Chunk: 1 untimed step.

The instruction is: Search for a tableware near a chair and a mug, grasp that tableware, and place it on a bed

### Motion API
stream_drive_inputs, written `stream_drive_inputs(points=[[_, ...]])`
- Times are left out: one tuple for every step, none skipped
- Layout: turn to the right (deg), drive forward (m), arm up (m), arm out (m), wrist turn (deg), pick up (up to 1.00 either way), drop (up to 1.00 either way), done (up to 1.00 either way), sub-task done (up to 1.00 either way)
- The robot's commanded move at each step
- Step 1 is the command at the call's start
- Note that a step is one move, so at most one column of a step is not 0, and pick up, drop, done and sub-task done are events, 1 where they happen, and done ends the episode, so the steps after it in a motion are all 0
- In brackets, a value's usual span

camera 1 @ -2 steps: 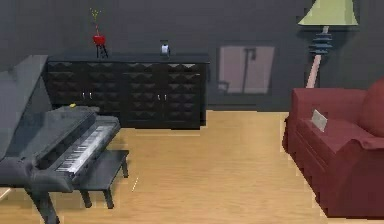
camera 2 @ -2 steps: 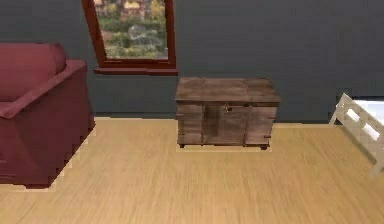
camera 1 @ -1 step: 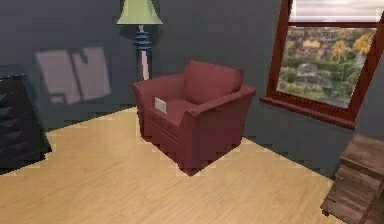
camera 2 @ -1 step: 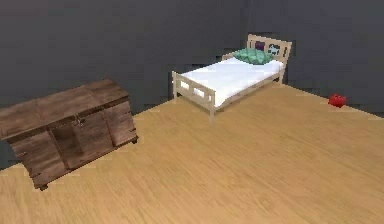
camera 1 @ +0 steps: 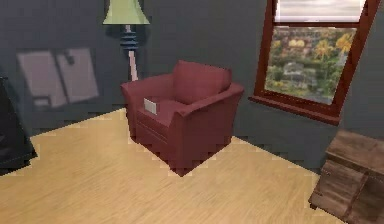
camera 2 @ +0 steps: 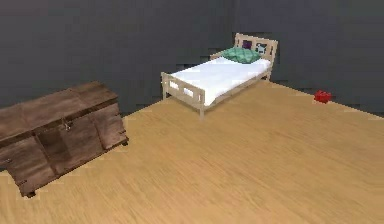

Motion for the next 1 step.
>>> stream_drive_inputs(points=[[0.0,0.1,0.0,0.0,0.0,0.0,0.0,0.0,0.0]])
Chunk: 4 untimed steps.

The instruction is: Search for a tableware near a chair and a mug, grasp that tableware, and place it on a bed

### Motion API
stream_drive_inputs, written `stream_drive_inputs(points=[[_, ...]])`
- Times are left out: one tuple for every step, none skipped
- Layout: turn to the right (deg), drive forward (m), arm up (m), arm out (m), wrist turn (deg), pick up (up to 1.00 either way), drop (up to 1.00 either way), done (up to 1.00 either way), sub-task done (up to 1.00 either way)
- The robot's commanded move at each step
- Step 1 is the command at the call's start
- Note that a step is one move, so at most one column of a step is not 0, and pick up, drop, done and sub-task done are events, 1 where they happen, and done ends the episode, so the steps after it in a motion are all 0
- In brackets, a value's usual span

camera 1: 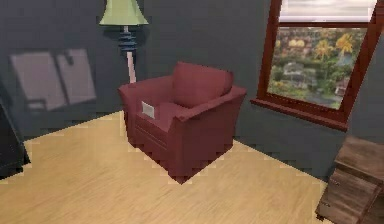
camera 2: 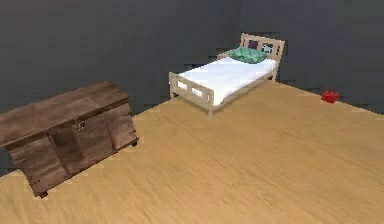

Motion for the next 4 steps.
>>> stream_drive_inputs(points=[[-45.0,0.0,0.0,0.0,0.0,0.0,0.0,0.0,0.0],[-33.0,0.0,0.0,0.0,0.0,0.0,0.0,0.0,0.0],[0.0,0.2,0.0,0.0,0.0,0.0,0.0,0.0,0.0],[-45.0,0.0,0.0,0.0,0.0,0.0,0.0,0.0,0.0]])
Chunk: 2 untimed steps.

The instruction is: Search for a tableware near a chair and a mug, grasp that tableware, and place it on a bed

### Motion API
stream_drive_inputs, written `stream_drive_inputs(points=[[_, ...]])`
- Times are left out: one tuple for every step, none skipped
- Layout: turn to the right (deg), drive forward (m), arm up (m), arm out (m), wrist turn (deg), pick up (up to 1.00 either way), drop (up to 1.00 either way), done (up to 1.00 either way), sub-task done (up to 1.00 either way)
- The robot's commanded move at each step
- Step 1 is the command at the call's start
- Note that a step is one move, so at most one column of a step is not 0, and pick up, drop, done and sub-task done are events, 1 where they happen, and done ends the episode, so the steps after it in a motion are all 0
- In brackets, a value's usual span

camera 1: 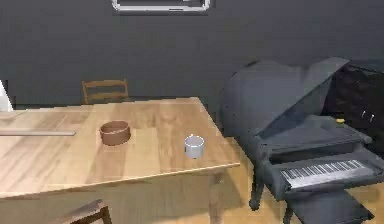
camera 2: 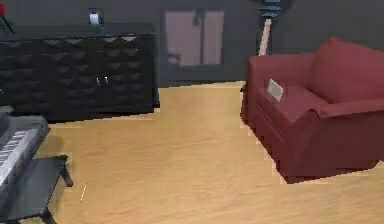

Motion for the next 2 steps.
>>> stream_drive_inputs(points=[[-45.0,0.0,0.0,0.0,0.0,0.0,0.0,0.0,0.0],[-45.0,0.0,0.0,0.0,0.0,0.0,0.0,0.0,0.0]])
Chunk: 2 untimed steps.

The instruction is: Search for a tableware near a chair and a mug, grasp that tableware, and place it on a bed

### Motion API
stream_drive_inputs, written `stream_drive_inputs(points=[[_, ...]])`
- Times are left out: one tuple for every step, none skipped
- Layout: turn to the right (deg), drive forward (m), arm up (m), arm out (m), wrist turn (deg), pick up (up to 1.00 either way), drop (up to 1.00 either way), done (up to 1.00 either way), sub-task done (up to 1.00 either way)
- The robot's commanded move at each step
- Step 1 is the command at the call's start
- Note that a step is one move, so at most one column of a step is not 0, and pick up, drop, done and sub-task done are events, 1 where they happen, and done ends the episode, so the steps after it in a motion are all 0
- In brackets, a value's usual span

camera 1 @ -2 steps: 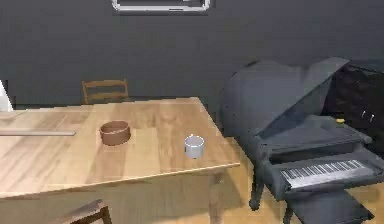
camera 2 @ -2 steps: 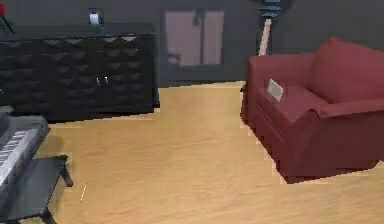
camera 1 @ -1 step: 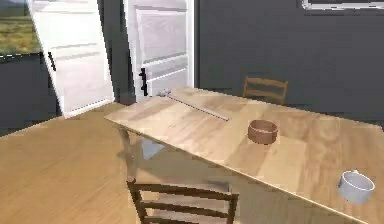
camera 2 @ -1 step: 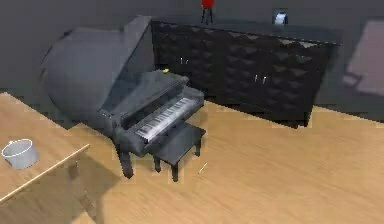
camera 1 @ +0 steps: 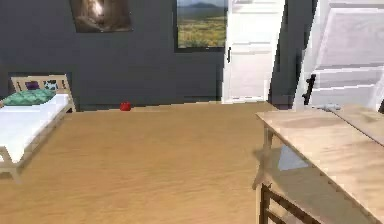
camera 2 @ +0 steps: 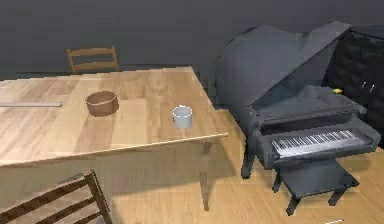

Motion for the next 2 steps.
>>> stream_drive_inputs(points=[[-21.0,0.0,0.0,0.0,0.0,0.0,0.0,0.0,0.0],[45.0,0.0,0.0,0.0,0.0,0.0,0.0,0.0,0.0]])
